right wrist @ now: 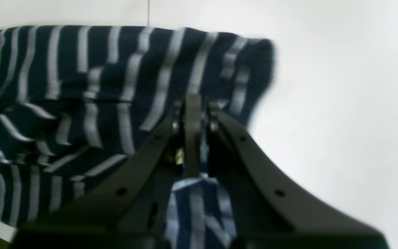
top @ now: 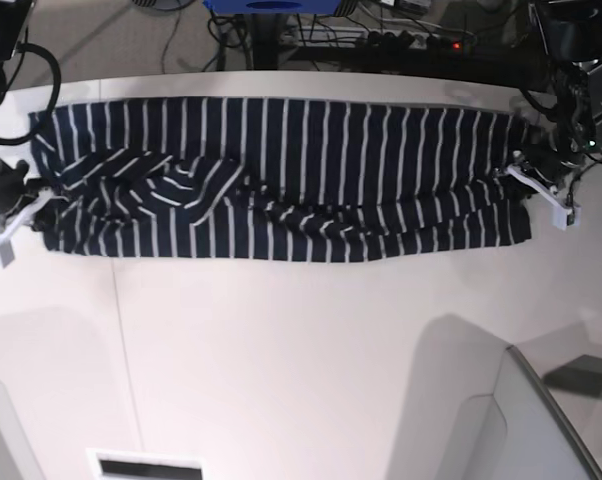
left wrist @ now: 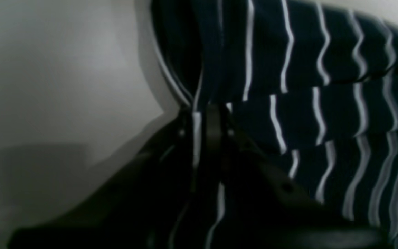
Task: Layout the t-shirt on the table in an organized manner, then fold the t-shirt properly
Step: 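Grasp the strip's two ends with both grippers and pull it taut, then lift the strip end with the left gripper and fold it toward the middle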
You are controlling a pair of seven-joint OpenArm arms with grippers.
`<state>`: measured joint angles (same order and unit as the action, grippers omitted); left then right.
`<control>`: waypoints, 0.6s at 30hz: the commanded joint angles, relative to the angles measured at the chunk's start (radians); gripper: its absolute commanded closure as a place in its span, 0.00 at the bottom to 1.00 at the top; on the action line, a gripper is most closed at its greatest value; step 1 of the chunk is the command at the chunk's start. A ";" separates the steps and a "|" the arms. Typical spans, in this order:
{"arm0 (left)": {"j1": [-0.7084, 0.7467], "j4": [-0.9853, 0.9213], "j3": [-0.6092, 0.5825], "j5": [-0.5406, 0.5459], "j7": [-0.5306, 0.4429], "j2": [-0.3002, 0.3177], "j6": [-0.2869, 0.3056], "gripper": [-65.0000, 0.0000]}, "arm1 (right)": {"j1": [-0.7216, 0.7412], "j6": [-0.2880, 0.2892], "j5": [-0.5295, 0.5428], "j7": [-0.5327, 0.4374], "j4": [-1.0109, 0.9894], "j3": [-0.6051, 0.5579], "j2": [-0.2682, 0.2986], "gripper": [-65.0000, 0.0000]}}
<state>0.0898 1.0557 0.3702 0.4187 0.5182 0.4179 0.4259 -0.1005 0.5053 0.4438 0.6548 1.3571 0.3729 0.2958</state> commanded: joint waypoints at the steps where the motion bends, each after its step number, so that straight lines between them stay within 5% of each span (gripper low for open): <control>1: -0.011 0.051 0.010 -0.013 -0.022 0.035 -0.005 1.00 | 0.009 0.002 0.011 -0.019 0.014 0.004 0.018 0.96; 5: 0.014 0.232 0.008 -0.183 -0.011 0.019 -0.005 1.00 | 0.006 0.002 0.011 -0.019 0.014 0.004 0.018 0.96; 12: 0.092 0.579 -0.017 -0.472 0.122 -0.228 -0.058 1.00 | 0.000 0.002 0.011 -0.019 0.014 0.004 0.023 0.96; 18: 0.144 0.691 -0.198 -0.637 0.127 -0.371 -0.062 1.00 | 0.003 0.002 0.011 -0.019 0.014 0.004 0.024 0.96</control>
<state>0.2367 1.7302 0.1715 -0.2237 0.6590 0.0471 0.3668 -0.1116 0.5053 0.4438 0.6556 1.3548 0.3710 0.3008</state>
